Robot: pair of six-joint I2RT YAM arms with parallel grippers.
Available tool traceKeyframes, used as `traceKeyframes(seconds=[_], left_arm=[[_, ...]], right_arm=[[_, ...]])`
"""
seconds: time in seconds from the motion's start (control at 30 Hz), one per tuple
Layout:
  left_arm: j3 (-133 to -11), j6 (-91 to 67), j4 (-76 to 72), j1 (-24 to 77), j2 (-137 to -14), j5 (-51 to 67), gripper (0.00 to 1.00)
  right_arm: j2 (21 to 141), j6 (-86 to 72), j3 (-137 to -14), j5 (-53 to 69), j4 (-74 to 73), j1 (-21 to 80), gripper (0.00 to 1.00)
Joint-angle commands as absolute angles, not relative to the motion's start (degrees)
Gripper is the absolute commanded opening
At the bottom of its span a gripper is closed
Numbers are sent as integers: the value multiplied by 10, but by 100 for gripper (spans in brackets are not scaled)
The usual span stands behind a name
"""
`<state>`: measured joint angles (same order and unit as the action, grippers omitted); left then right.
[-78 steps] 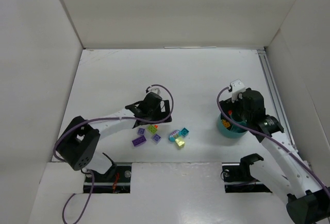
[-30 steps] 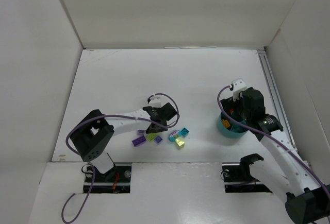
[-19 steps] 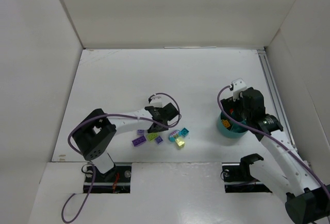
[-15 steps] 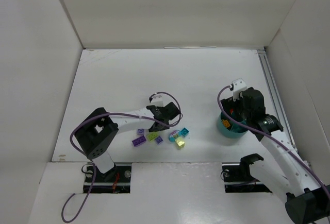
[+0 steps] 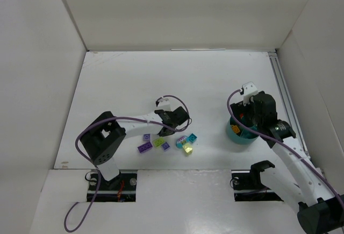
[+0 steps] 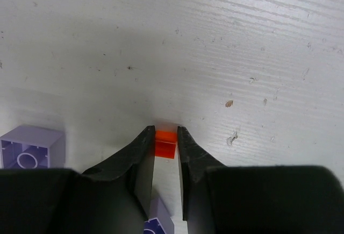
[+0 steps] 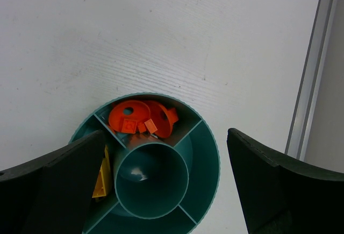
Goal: Sort the legos into containers by color
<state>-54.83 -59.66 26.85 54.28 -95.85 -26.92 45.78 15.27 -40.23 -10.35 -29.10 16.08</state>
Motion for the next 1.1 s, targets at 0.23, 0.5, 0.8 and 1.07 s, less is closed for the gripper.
traceKeyframes(seconds=[0.23,0.5,0.8,1.07], left_arm=[[-533,-595,308,542,-944,-259,2],[-574,-547,287,542,-899,-279,0],[-682,-398,144,542,-882,-284,0],[-774,-175,-56,548,-960,-50,1]], right_arm=[[450,155,-400,-111,-264,156,100],[418,143,-400,-133,-264,156,100],[338,74,-437,-299,-318,151,100],[253,22,-455,-384,-365,151,100]])
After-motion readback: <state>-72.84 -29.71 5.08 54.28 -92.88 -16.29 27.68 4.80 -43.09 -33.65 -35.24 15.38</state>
